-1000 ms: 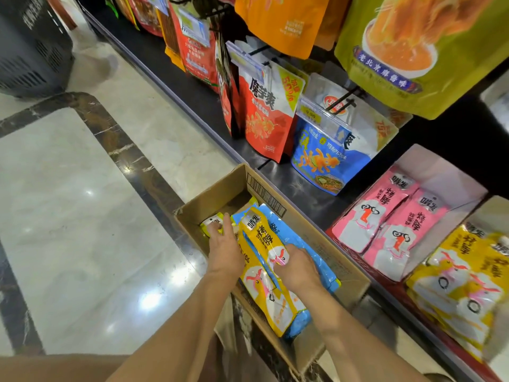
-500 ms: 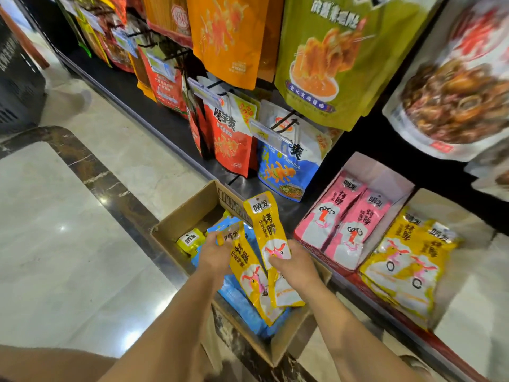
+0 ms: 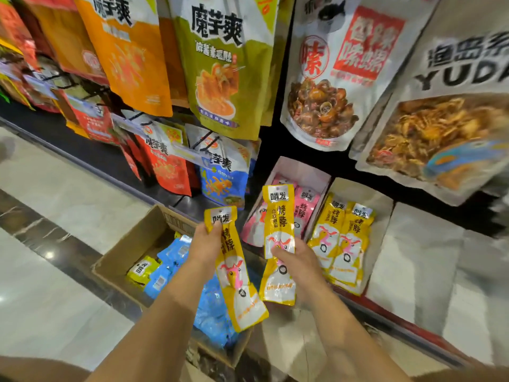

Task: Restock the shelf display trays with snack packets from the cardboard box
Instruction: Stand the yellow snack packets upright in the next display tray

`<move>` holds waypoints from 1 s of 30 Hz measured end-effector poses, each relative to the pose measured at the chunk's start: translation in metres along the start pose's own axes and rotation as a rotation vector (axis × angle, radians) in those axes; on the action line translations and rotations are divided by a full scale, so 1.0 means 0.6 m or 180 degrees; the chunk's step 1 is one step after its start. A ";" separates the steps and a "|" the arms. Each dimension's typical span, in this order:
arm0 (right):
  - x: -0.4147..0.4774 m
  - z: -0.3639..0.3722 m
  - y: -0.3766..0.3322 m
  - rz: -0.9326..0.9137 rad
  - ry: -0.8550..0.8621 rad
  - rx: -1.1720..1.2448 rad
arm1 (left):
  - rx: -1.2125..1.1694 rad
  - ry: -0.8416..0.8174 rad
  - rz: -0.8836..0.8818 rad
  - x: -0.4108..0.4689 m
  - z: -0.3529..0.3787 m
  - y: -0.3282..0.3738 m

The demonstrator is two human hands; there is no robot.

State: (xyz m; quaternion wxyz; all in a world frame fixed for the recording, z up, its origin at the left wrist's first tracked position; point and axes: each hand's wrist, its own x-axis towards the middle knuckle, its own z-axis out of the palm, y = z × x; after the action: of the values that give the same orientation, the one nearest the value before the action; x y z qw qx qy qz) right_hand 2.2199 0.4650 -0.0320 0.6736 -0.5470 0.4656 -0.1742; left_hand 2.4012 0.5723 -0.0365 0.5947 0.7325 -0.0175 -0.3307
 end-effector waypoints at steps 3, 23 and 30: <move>-0.002 -0.048 0.007 0.0101 0.0294 0.0142 | 0.0255 -0.0190 0.0041 0.046 0.050 -0.043; -0.033 -0.324 0.058 0.0350 0.1475 0.1241 | 0.1105 -0.1434 0.0329 -0.058 0.388 -0.008; -0.031 -0.375 0.062 0.0447 0.1626 0.1354 | 0.1516 -0.1545 0.0354 -0.045 0.487 -0.006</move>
State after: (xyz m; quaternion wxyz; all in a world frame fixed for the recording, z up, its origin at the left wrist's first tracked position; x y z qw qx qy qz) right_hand 2.0160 0.3623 -0.0501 0.6445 -0.2995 0.6091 -0.3521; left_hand 2.2311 0.3333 -0.0486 0.4027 0.7487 -0.2751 -0.4490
